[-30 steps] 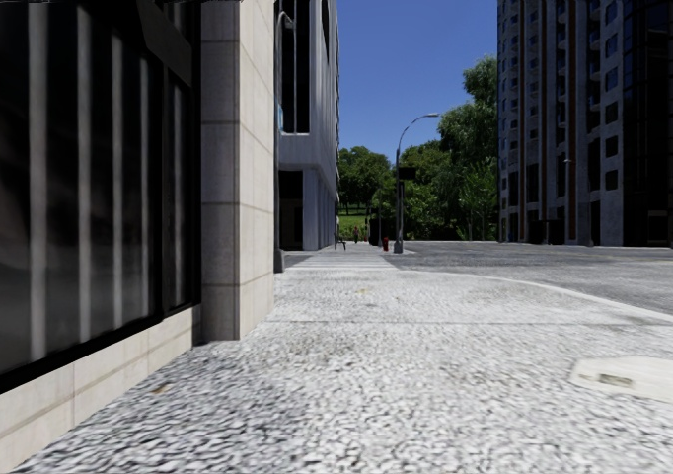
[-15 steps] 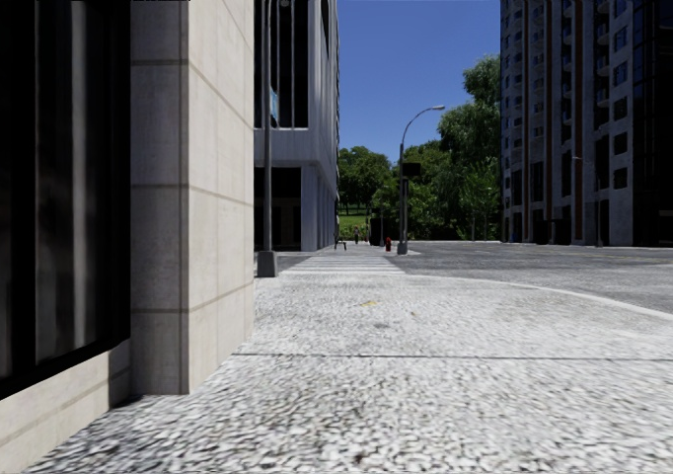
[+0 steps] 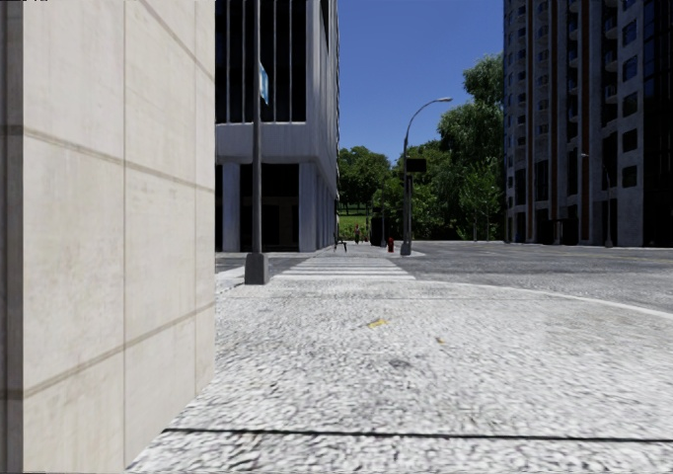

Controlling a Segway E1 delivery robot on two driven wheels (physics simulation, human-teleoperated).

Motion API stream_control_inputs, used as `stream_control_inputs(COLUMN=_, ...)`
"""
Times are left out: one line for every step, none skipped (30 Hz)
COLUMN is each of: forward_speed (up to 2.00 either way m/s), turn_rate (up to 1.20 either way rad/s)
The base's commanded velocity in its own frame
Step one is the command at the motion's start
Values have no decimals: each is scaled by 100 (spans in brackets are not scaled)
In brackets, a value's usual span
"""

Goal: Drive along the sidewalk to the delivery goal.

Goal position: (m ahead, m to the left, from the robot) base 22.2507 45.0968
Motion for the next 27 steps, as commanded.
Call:
stream_control_inputs(forward_speed=200, turn_rate=0)
stream_control_inputs(forward_speed=200, turn_rate=0)
stream_control_inputs(forward_speed=200, turn_rate=0)
stream_control_inputs(forward_speed=200, turn_rate=0)
stream_control_inputs(forward_speed=200, turn_rate=0)
stream_control_inputs(forward_speed=200, turn_rate=0)
stream_control_inputs(forward_speed=200, turn_rate=0)
stream_control_inputs(forward_speed=200, turn_rate=0)
stream_control_inputs(forward_speed=200, turn_rate=0)
stream_control_inputs(forward_speed=200, turn_rate=0)
stream_control_inputs(forward_speed=200, turn_rate=0)
stream_control_inputs(forward_speed=200, turn_rate=0)
stream_control_inputs(forward_speed=200, turn_rate=0)
stream_control_inputs(forward_speed=200, turn_rate=0)
stream_control_inputs(forward_speed=200, turn_rate=0)
stream_control_inputs(forward_speed=200, turn_rate=0)
stream_control_inputs(forward_speed=200, turn_rate=0)
stream_control_inputs(forward_speed=200, turn_rate=0)
stream_control_inputs(forward_speed=200, turn_rate=0)
stream_control_inputs(forward_speed=200, turn_rate=0)
stream_control_inputs(forward_speed=200, turn_rate=0)
stream_control_inputs(forward_speed=200, turn_rate=0)
stream_control_inputs(forward_speed=200, turn_rate=0)
stream_control_inputs(forward_speed=200, turn_rate=0)
stream_control_inputs(forward_speed=200, turn_rate=0)
stream_control_inputs(forward_speed=200, turn_rate=0)
stream_control_inputs(forward_speed=200, turn_rate=0)
